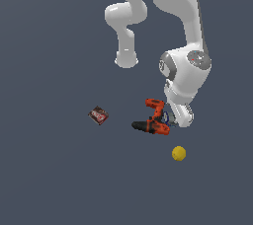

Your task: Pick up a designated object from a clutter of objects.

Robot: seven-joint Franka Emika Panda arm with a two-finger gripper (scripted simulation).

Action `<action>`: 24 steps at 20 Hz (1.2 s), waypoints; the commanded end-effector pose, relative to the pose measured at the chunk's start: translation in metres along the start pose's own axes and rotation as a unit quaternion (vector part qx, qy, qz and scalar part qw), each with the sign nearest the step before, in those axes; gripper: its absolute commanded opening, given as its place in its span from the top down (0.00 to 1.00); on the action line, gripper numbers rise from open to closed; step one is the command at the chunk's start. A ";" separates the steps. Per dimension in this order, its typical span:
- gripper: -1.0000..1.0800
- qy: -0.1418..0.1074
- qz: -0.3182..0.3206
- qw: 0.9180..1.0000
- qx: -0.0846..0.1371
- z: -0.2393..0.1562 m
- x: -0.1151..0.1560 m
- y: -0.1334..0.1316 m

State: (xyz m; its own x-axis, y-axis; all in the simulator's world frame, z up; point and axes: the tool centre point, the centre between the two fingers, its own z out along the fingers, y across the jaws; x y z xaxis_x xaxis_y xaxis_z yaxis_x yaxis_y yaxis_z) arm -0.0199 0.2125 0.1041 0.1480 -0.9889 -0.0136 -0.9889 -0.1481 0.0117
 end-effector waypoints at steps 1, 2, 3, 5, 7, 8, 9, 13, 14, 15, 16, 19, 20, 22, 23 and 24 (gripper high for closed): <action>0.04 0.002 0.021 1.000 0.002 0.005 -0.005 0.001; 0.04 0.003 0.027 1.000 0.003 0.007 -0.006 0.002; 0.04 0.003 0.034 0.999 0.003 0.008 -0.008 0.002; 0.04 0.004 0.044 0.999 0.004 0.011 -0.010 0.003; 0.04 0.005 0.052 0.999 0.005 0.013 -0.012 0.003; 0.04 0.006 0.055 0.998 0.005 0.014 -0.013 0.003; 0.04 0.006 0.058 0.998 0.006 0.015 -0.014 0.004; 0.04 0.006 0.062 0.998 0.006 0.016 -0.015 0.004; 0.04 0.006 0.060 0.998 0.006 0.015 -0.015 0.004; 0.04 0.006 0.060 0.998 0.006 0.016 -0.015 0.004; 0.04 0.006 0.060 0.998 0.006 0.017 -0.015 0.004; 0.04 0.006 0.060 0.998 0.006 0.024 -0.014 0.004; 0.04 0.006 0.061 0.998 0.006 0.027 -0.014 0.004; 0.04 0.006 0.061 0.998 0.006 0.036 -0.014 0.004; 0.04 0.006 0.061 0.998 0.006 0.042 -0.014 0.005; 0.04 0.006 0.062 0.998 0.006 0.047 -0.014 0.005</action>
State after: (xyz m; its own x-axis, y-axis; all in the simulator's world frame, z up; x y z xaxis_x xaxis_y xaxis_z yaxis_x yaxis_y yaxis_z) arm -0.0266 0.2261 0.0653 0.0259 -0.9997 -0.0003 -0.9997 -0.0259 0.0000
